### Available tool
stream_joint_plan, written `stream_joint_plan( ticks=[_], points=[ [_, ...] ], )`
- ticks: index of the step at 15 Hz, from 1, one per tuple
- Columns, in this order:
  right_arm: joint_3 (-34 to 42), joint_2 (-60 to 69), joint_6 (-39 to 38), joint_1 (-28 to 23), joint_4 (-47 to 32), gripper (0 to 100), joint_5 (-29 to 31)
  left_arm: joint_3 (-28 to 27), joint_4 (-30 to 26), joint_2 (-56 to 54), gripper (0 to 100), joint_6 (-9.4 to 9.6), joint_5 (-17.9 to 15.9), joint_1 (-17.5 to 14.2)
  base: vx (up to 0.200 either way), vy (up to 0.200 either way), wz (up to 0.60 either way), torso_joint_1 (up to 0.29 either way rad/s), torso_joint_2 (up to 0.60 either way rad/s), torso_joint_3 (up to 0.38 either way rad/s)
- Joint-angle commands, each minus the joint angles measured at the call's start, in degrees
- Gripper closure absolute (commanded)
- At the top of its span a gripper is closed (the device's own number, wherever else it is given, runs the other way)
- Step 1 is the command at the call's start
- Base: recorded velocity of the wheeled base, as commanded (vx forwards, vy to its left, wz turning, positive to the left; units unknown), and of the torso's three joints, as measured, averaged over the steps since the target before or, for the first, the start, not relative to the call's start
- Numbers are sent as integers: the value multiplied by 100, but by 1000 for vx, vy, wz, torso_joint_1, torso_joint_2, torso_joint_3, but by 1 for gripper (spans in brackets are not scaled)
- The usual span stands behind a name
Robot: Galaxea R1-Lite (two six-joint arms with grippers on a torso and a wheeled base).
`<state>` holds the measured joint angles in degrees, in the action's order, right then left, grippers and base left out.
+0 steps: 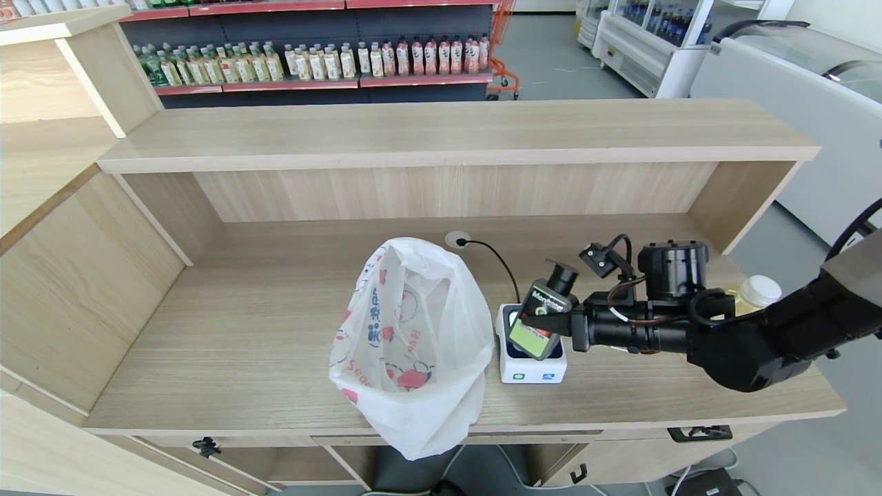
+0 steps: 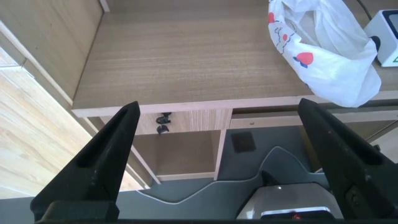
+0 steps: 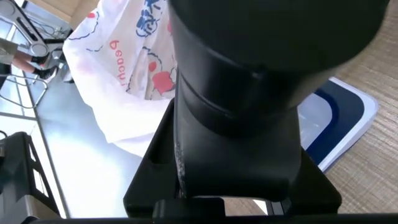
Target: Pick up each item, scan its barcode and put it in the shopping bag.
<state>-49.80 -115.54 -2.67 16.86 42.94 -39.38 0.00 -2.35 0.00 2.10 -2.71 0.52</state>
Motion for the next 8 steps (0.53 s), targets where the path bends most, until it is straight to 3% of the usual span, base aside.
stream_joint_plan(
  ticks=[1, 8],
  points=[
    [14, -39, 47, 2, -4, 100, 0, 0, -2, 0, 0, -8, -2, 0, 0, 0, 0, 0, 0, 0],
    [14, -56, 214, 2, -13, 100, 9, 0, -2, 0, 0, -16, -2, 0, 0, 0, 0, 0, 0, 0]
  ],
)
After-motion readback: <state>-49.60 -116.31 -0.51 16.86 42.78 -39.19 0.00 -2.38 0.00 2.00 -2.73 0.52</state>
